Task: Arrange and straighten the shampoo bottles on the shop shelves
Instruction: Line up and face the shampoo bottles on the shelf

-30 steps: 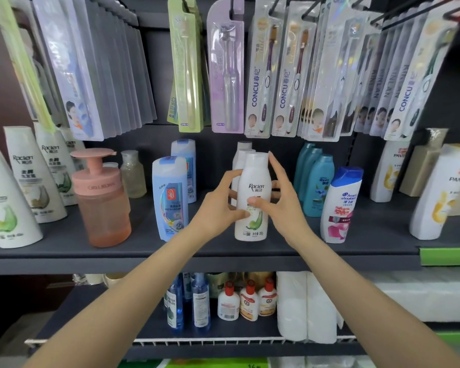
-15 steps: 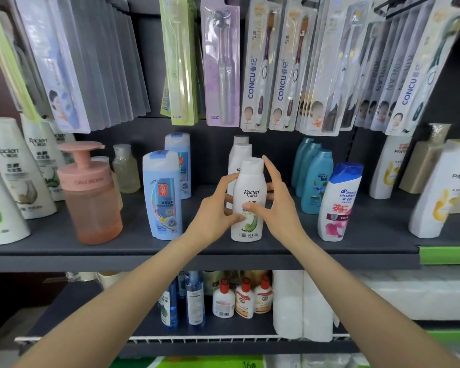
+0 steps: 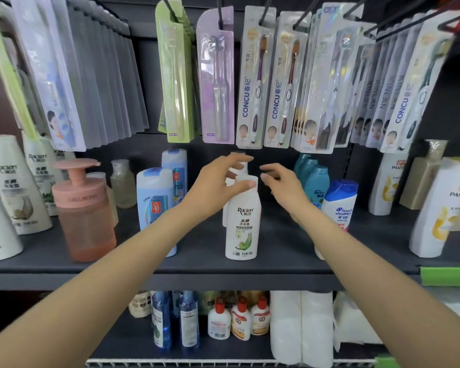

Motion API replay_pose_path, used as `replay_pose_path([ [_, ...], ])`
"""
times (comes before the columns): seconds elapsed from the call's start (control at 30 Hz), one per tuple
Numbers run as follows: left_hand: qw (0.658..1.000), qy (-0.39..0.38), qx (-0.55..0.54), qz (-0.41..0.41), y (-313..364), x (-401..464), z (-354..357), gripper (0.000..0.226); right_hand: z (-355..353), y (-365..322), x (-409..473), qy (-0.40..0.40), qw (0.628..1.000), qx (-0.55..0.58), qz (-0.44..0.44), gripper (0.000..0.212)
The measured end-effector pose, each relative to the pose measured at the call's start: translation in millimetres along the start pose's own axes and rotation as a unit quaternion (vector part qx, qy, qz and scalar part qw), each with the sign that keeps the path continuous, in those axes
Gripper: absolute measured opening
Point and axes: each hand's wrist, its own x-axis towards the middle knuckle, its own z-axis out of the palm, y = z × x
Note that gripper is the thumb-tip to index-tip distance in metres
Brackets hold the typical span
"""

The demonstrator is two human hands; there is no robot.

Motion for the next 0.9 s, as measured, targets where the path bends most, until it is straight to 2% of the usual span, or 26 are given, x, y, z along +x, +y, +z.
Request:
replay_pose_path([
  [0.1,0.999,-0.029,0.04,-0.002,-1,3,2,0.036,6,-7,22,-0.058,0.998,-0.028,0.0,0.041],
  [0.17,0.999,-0.025,0.047,-0.006,-2,2,5,0.031,14,-7,30,-0.086,0.996,-0.008,-0.006,0.048],
  [0.3,0.999,-0.02,0.047,-0.019,1,0,7,0.028,28,2,36,-0.095,0.994,0.044,-0.017,0.046],
  [0.53,0.998,-0.019,0.048,-0.031,-2,-1,8,0.028,30,12,26,-0.026,0.993,0.021,-0.114,0.029],
  [0.9,0.999,-0.016,0.034,-0.031,-3,-3,9,0.026,-21,-6,-11,0.098,0.991,-0.033,-0.087,0.028],
])
